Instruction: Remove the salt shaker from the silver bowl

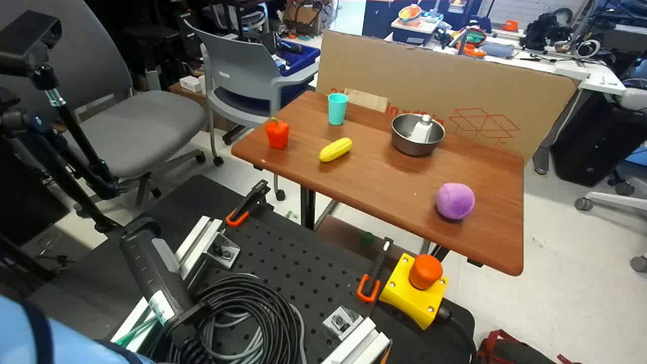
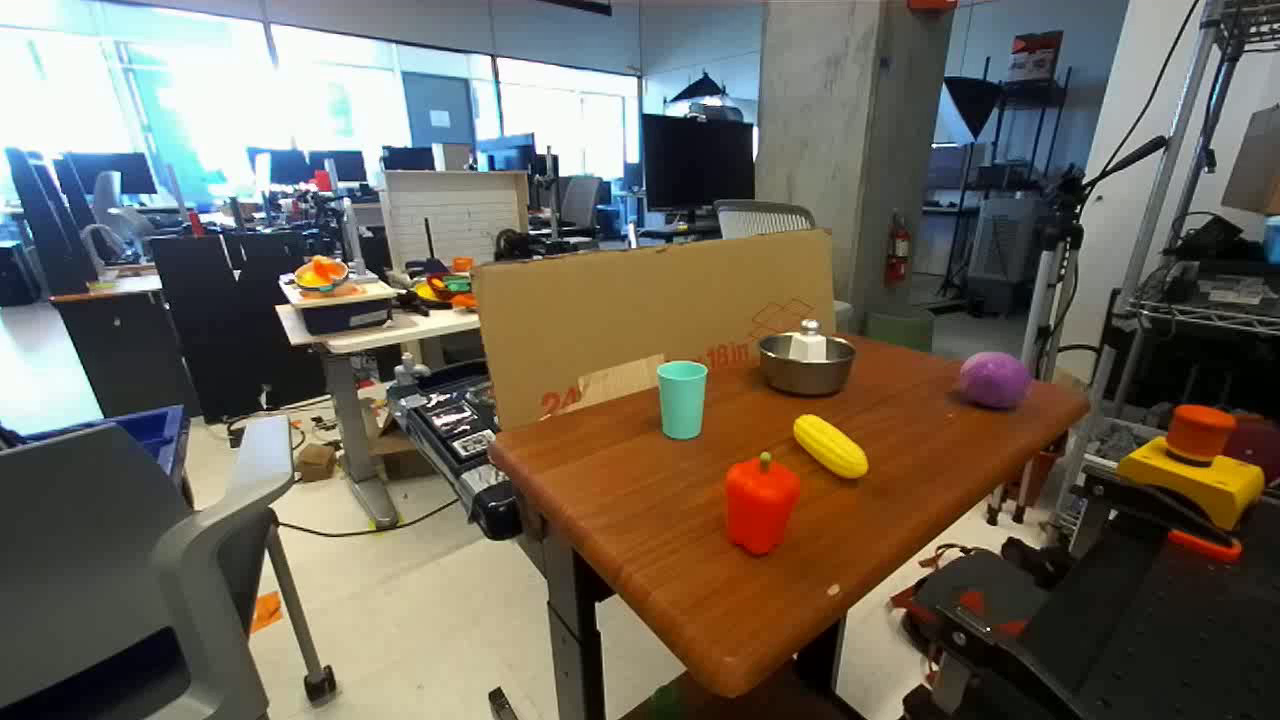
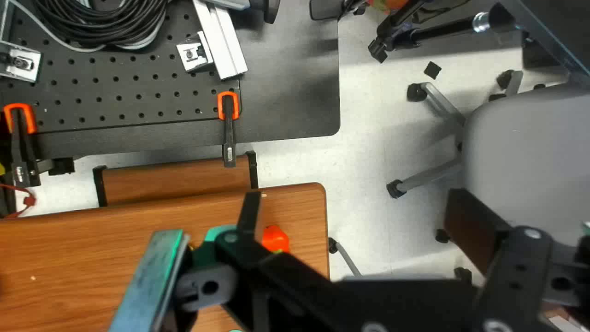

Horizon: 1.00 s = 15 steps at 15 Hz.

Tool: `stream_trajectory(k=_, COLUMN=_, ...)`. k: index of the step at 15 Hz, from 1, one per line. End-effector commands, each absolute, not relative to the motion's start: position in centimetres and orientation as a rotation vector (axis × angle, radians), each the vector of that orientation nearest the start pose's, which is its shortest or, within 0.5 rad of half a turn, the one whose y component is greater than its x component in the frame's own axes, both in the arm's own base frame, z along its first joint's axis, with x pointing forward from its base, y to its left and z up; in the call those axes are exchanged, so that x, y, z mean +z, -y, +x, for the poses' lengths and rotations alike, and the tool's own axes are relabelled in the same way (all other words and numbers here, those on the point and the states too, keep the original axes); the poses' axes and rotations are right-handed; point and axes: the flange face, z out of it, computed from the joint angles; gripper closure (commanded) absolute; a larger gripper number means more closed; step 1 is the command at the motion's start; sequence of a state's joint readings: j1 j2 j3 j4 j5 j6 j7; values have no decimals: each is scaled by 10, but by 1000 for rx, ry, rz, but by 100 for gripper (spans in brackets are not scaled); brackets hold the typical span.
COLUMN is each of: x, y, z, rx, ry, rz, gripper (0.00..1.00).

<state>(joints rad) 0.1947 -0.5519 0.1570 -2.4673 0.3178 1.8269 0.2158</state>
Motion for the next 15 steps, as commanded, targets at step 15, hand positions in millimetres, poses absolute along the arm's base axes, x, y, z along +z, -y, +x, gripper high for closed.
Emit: stream_trajectory(k=15, x=432, y=-84, z=490, rx=115, ry=-391, rz=-3024, gripper=0)
